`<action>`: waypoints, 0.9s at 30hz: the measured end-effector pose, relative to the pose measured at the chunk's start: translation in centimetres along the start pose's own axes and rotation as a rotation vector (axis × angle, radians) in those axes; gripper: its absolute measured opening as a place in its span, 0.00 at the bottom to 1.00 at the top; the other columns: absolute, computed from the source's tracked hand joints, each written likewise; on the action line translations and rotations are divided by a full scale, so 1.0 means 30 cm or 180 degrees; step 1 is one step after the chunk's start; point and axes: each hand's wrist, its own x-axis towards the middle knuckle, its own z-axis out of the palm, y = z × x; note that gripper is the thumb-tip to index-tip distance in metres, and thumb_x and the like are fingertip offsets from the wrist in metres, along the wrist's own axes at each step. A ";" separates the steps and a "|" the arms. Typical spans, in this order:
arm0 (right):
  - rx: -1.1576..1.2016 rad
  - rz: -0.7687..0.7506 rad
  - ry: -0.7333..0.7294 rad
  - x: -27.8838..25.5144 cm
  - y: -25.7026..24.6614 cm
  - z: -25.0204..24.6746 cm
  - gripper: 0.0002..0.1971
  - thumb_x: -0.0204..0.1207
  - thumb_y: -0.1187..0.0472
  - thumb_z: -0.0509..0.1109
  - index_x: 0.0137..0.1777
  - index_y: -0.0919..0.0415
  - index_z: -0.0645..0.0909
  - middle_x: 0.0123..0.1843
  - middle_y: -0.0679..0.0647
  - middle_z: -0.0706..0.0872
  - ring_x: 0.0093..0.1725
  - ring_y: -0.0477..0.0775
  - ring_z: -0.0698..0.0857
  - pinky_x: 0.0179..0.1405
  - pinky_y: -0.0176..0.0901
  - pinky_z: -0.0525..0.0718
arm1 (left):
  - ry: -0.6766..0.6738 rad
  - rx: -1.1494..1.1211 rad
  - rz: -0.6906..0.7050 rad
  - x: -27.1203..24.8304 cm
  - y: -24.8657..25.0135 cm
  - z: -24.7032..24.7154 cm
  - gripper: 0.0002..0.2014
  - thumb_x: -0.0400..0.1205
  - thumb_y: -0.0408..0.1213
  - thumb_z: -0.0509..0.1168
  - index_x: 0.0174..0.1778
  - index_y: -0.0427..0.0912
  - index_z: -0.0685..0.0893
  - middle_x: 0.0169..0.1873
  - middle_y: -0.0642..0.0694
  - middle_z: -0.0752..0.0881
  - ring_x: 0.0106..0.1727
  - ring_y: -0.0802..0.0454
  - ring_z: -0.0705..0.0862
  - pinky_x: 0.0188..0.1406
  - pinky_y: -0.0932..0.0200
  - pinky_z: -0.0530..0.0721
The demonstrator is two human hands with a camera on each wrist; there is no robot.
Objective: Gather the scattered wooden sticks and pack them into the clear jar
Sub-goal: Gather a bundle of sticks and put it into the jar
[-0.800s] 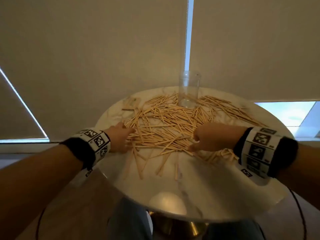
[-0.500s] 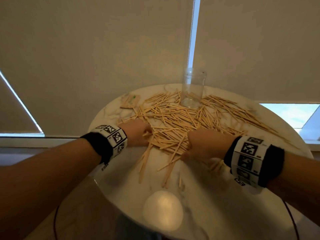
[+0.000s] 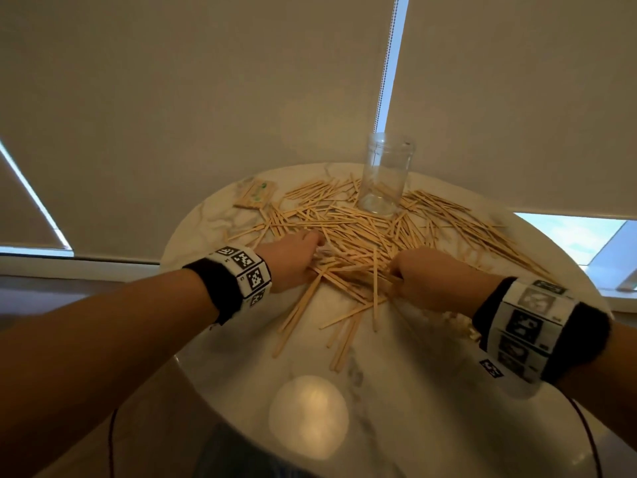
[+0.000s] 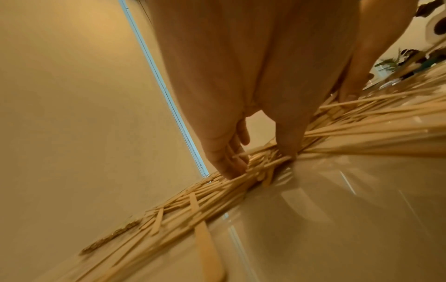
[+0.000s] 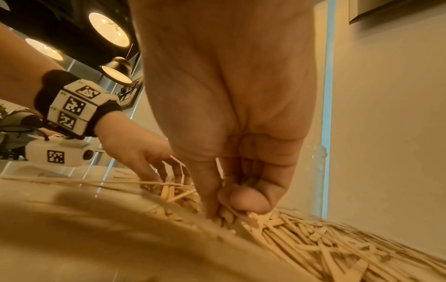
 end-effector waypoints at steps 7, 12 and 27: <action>0.0282 0.0159 0.0385 -0.046 0.042 -0.062 0.08 0.83 0.56 0.66 0.53 0.56 0.86 0.41 0.51 0.86 0.40 0.50 0.82 0.31 0.38 0.76 | -0.0164 0.0603 0.0012 0.002 0.001 -0.008 0.18 0.85 0.46 0.65 0.69 0.45 0.73 0.68 0.42 0.73 0.70 0.39 0.71 0.68 0.40 0.76; 0.0516 0.0396 0.0570 -0.067 0.068 -0.102 0.06 0.84 0.56 0.66 0.52 0.54 0.83 0.39 0.50 0.83 0.38 0.50 0.81 0.32 0.42 0.74 | -0.0212 0.0435 -0.0087 0.019 0.016 -0.012 0.18 0.85 0.41 0.64 0.70 0.41 0.73 0.66 0.39 0.77 0.66 0.39 0.76 0.65 0.43 0.77; 0.1871 0.0598 0.1703 -0.076 0.128 -0.162 0.09 0.86 0.52 0.63 0.55 0.55 0.82 0.41 0.51 0.84 0.40 0.52 0.83 0.39 0.48 0.80 | 0.0692 -0.0956 -0.0149 0.047 0.085 -0.170 0.08 0.90 0.35 0.50 0.62 0.37 0.68 0.38 0.45 0.79 0.35 0.50 0.76 0.30 0.55 0.70</action>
